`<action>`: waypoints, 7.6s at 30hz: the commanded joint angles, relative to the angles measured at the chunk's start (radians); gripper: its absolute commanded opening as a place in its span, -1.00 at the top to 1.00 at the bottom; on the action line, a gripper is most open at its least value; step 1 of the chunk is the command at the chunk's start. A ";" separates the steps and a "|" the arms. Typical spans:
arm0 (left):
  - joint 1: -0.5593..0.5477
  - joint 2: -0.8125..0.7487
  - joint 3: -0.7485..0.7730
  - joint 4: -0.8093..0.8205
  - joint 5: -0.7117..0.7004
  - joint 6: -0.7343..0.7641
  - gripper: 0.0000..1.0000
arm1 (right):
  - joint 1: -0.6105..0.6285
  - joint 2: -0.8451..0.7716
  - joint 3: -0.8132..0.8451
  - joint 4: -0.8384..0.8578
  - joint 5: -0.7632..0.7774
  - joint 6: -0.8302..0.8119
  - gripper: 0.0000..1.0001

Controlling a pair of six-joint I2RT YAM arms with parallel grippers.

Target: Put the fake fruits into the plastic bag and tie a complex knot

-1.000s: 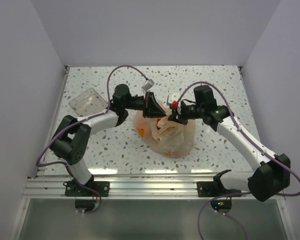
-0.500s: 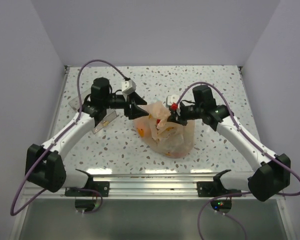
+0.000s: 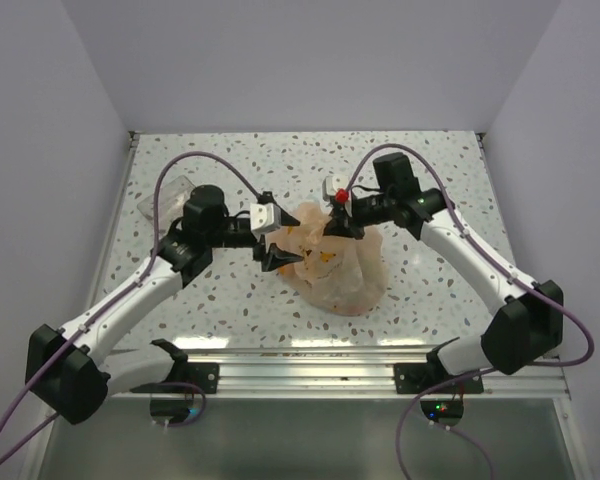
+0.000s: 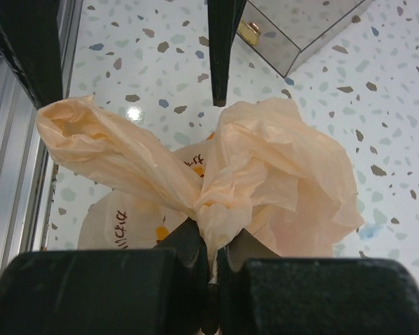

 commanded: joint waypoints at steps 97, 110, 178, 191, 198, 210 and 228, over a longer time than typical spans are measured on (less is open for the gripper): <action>-0.252 -0.211 -0.028 -0.137 -0.360 0.306 1.00 | -0.023 -0.069 0.105 -0.323 0.059 -0.237 0.70; -0.252 -0.205 0.053 -0.178 -0.332 0.295 1.00 | -0.023 -0.097 0.064 -0.317 0.067 -0.227 0.40; -0.064 0.833 0.687 -0.977 0.381 0.557 1.00 | -0.026 -0.219 -0.162 -0.028 0.170 -0.412 1.00; -0.129 0.678 0.320 -0.159 0.338 0.010 1.00 | -0.024 -0.200 -0.153 0.033 0.162 -0.316 1.00; -0.141 0.687 0.242 0.203 0.375 -0.321 1.00 | -0.026 -0.178 -0.146 0.062 0.175 -0.257 1.00; -0.117 0.652 -0.013 1.093 0.131 -1.033 1.00 | -0.024 -0.169 -0.136 0.116 0.184 -0.182 1.00; -0.158 0.852 -0.039 1.713 -0.021 -1.581 1.00 | -0.024 -0.172 -0.142 0.102 0.228 -0.105 0.32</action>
